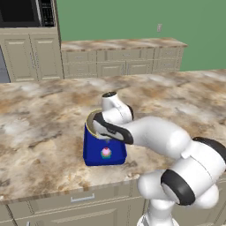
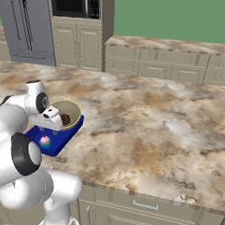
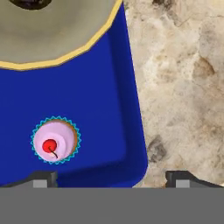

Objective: Place the bowl with cake and the cupcake onto the tray.

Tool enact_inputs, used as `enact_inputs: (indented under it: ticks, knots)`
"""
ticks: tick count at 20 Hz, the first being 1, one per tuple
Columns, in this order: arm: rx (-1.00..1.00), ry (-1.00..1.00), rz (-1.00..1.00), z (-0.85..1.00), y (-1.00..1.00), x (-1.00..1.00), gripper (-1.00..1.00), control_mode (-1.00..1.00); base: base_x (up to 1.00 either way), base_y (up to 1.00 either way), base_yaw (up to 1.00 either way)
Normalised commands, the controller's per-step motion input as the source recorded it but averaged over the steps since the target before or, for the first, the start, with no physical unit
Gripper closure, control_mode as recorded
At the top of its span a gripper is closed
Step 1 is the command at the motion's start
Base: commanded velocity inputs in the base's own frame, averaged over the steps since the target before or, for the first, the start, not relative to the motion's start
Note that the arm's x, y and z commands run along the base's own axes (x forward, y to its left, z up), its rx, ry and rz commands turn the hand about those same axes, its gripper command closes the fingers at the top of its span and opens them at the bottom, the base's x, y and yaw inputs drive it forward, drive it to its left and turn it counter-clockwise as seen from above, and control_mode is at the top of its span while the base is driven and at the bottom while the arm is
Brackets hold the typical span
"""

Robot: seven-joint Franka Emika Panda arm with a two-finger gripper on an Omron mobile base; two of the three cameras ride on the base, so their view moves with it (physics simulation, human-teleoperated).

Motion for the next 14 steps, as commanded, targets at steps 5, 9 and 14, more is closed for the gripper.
enact_inputs:
  ticks: [5, 9, 14]
  knots:
    - [0.01, -0.09, 0.03, 0.21, -1.0, -0.32, -1.0, -1.0, 0.0, 0.0, 0.0]
    - [0.05, -0.1, 0.08, 0.2, -0.95, -0.13, -1.0, -1.0, 0.0, 0.0, 0.0]
    - [0.19, -0.01, -0.06, -0.02, -0.98, -0.04, -1.0, -1.0, 0.0, 0.0, 0.0]
